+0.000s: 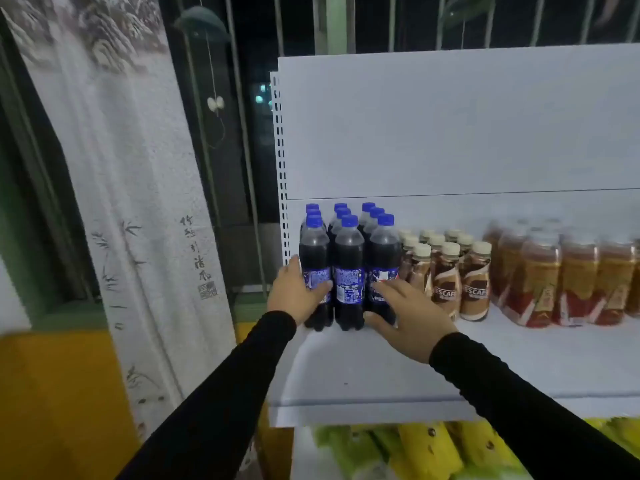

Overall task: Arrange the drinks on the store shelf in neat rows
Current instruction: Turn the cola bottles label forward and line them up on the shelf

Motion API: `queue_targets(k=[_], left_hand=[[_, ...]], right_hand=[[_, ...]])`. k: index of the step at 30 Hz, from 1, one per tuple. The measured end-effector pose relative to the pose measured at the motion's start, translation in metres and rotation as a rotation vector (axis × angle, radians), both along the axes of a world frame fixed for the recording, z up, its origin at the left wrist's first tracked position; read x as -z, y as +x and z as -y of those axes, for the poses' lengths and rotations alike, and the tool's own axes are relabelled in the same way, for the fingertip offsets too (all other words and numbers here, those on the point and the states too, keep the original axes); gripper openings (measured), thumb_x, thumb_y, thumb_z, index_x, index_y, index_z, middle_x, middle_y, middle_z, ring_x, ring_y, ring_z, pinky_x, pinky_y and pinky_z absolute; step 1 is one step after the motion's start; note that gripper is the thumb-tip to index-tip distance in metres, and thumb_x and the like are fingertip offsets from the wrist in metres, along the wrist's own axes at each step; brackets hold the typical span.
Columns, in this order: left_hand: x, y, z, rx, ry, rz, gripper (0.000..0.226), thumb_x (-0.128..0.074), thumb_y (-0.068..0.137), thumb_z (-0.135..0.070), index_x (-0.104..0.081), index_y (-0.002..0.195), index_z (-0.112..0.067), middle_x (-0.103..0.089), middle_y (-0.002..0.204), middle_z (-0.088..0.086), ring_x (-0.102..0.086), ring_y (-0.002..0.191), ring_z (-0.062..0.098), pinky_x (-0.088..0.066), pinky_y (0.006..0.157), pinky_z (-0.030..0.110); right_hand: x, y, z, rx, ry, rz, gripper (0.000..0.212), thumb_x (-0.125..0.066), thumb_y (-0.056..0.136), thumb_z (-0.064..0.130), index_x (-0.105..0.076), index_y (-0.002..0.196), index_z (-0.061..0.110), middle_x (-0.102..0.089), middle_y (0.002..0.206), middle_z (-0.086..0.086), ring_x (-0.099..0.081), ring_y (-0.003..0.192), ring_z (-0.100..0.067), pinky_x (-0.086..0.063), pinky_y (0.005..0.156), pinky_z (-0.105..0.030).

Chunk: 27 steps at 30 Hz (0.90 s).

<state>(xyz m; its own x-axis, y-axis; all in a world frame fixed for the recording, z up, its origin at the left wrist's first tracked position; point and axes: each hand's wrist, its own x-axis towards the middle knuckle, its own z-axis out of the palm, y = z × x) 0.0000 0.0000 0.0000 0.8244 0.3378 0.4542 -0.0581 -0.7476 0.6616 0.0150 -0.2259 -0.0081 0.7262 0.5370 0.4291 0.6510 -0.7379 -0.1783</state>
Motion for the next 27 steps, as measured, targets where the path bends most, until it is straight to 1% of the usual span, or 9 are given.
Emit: queue_targets(k=[3, 9, 12, 16, 19, 21, 22, 24, 27], left_hand=[[-0.006, 0.009, -0.003, 0.046, -0.142, 0.029, 0.052, -0.079, 0.084, -0.029, -0.046, 0.121, -0.016, -0.06, 0.111, -0.003, -0.056, 0.096, 0.014, -0.044, 0.082, 0.028], [0.0, 0.021, -0.014, 0.132, -0.239, -0.06, 0.05, -0.071, 0.092, -0.026, -0.043, 0.131, -0.012, -0.063, 0.125, 0.006, -0.056, 0.098, 0.016, -0.043, 0.083, 0.029], [-0.001, 0.009, -0.014, 0.164, -0.248, -0.036, 0.045, -0.069, 0.093, -0.022, -0.044, 0.129, -0.012, -0.06, 0.114, -0.003, -0.054, 0.097, 0.012, -0.042, 0.08, 0.026], [0.012, -0.02, -0.011, 0.205, -0.415, 0.048, 0.044, -0.073, 0.09, -0.022, -0.047, 0.125, -0.02, -0.061, 0.109, -0.011, -0.062, 0.101, 0.009, -0.049, 0.069, 0.013], [0.022, -0.038, -0.004, 0.246, -0.605, 0.102, 0.041, -0.075, 0.089, -0.02, -0.053, 0.122, -0.022, -0.068, 0.113, -0.005, -0.067, 0.101, 0.006, -0.057, 0.083, 0.024], [0.023, -0.045, 0.002, 0.253, -0.69, 0.119, 0.037, -0.076, 0.088, -0.021, -0.055, 0.118, -0.025, -0.07, 0.111, -0.002, -0.069, 0.101, 0.012, -0.058, 0.09, 0.036], [0.021, -0.048, 0.006, 0.253, -0.713, 0.121, 0.036, -0.076, 0.088, -0.021, -0.055, 0.117, -0.026, -0.07, 0.111, 0.0, -0.07, 0.102, 0.015, -0.058, 0.09, 0.039], [0.018, -0.051, 0.013, 0.238, -0.717, 0.128, 0.036, -0.077, 0.087, -0.023, -0.055, 0.115, -0.027, -0.07, 0.111, 0.002, -0.07, 0.102, 0.018, -0.059, 0.09, 0.04], [0.014, -0.053, 0.02, 0.217, -0.671, 0.129, 0.036, -0.078, 0.086, -0.025, -0.053, 0.112, -0.029, -0.07, 0.105, -0.004, -0.07, 0.096, 0.01, -0.06, 0.08, 0.028]], right_hand=[[0.003, -0.002, -0.012, 0.035, 0.058, -0.034, 0.064, -0.047, 0.095, 0.056, -0.036, 0.149, 0.023, -0.048, 0.141, 0.001, -0.049, 0.125, -0.018, -0.047, 0.099, -0.04], [0.018, -0.003, -0.029, 0.06, 0.108, -0.136, 0.063, -0.05, 0.096, 0.052, -0.036, 0.15, 0.021, -0.05, 0.141, -0.002, -0.049, 0.126, -0.018, -0.04, 0.103, -0.028], [0.028, -0.002, -0.038, 0.024, 0.151, -0.2, 0.062, -0.051, 0.096, 0.052, -0.038, 0.149, 0.021, -0.052, 0.14, -0.002, -0.05, 0.124, -0.017, -0.042, 0.101, -0.026], [0.035, -0.003, -0.048, -0.081, 0.273, -0.221, 0.066, -0.052, 0.09, 0.062, -0.04, 0.145, 0.028, -0.052, 0.131, 0.01, -0.051, 0.12, -0.01, -0.041, 0.098, -0.023], [0.037, -0.011, -0.055, -0.156, 0.362, -0.308, 0.085, -0.061, 0.079, 0.069, -0.033, 0.149, 0.03, -0.043, 0.131, 0.015, -0.045, 0.121, -0.005, -0.038, 0.103, -0.022], [0.039, -0.015, -0.059, -0.195, 0.404, -0.351, 0.096, -0.063, 0.066, 0.079, -0.034, 0.147, 0.035, -0.045, 0.133, 0.012, -0.048, 0.119, -0.006, -0.043, 0.104, -0.028], [0.041, -0.016, -0.059, -0.208, 0.42, -0.361, 0.096, -0.064, 0.062, 0.08, -0.037, 0.143, 0.037, -0.048, 0.132, 0.011, -0.05, 0.117, -0.007, -0.045, 0.104, -0.03], [0.042, -0.019, -0.056, -0.23, 0.47, -0.379, 0.08, -0.069, 0.062, 0.07, -0.046, 0.133, 0.04, -0.052, 0.125, 0.009, -0.052, 0.111, -0.008, -0.048, 0.1, -0.031], [0.037, -0.024, -0.05, -0.285, 0.566, -0.405, 0.053, -0.077, 0.07, 0.049, -0.048, 0.114, 0.053, -0.058, 0.116, 0.012, -0.057, 0.107, -0.007, -0.049, 0.094, -0.027]])
